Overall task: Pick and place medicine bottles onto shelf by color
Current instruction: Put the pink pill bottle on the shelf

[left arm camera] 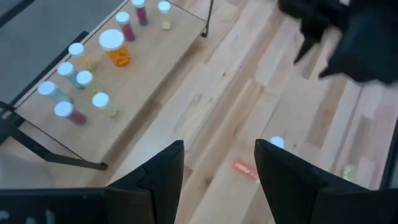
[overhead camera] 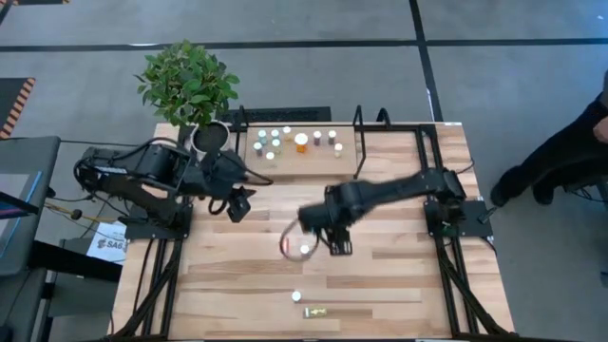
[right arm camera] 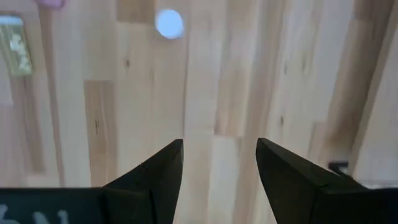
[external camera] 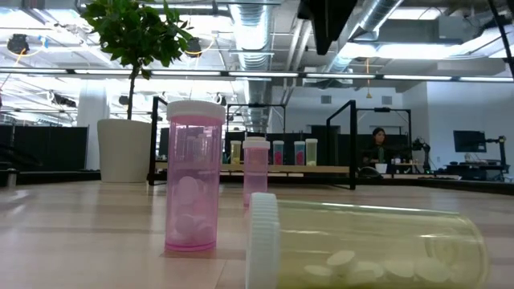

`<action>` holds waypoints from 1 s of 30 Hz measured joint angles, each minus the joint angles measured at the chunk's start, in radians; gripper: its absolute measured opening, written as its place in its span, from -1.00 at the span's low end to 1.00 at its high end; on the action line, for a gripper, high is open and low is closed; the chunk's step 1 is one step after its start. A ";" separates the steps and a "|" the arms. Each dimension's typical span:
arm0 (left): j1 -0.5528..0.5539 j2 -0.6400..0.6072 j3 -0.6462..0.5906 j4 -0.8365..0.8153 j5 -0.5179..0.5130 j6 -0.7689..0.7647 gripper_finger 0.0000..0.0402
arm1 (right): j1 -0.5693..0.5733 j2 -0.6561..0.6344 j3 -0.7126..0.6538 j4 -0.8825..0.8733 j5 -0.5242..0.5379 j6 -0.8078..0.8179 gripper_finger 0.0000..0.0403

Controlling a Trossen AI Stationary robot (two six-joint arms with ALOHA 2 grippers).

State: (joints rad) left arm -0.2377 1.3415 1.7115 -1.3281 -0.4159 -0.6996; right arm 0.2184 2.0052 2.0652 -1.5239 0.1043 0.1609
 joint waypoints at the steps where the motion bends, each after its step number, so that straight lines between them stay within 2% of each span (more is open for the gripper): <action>1: -0.015 0.000 0.000 0.000 -0.013 -0.023 -0.09 | 0.021 0.000 -0.015 0.023 0.023 0.006 0.11; 3: -0.043 0.004 0.000 0.002 -0.037 -0.071 -0.09 | 0.054 0.000 -0.038 0.053 0.053 0.018 0.11; 10: -0.145 0.047 0.000 0.014 -0.060 -0.257 -0.09 | 0.176 -0.023 -0.093 0.094 0.056 0.060 0.11; 13: -0.196 0.075 0.000 0.016 -0.060 -0.344 -0.09 | 0.246 -0.076 -0.151 0.145 0.066 0.145 0.11; 16: -0.259 0.106 0.000 0.018 -0.069 -0.442 -0.09 | 0.297 -0.155 -0.266 0.201 0.141 0.272 0.11; 19: -0.322 0.140 0.000 0.019 -0.111 -0.537 -0.09 | 0.319 -0.276 -0.444 0.399 0.208 0.334 0.11; 23: -0.375 0.183 0.000 0.020 -0.116 -0.628 -0.09 | 0.314 -0.372 -0.684 0.826 0.217 0.287 0.11; 26: -0.390 0.204 0.000 0.020 -0.073 -0.688 -0.09 | 0.300 -0.381 -0.780 1.053 0.124 0.277 0.11; 30: -0.404 0.218 0.000 0.022 -0.078 -0.729 -0.09 | 0.282 -0.333 -0.795 1.093 0.004 0.267 0.11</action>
State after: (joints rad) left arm -0.6422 1.5599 1.7115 -1.3062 -0.4936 -1.4286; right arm 0.5001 1.6724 1.2698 -0.4304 0.1088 0.4284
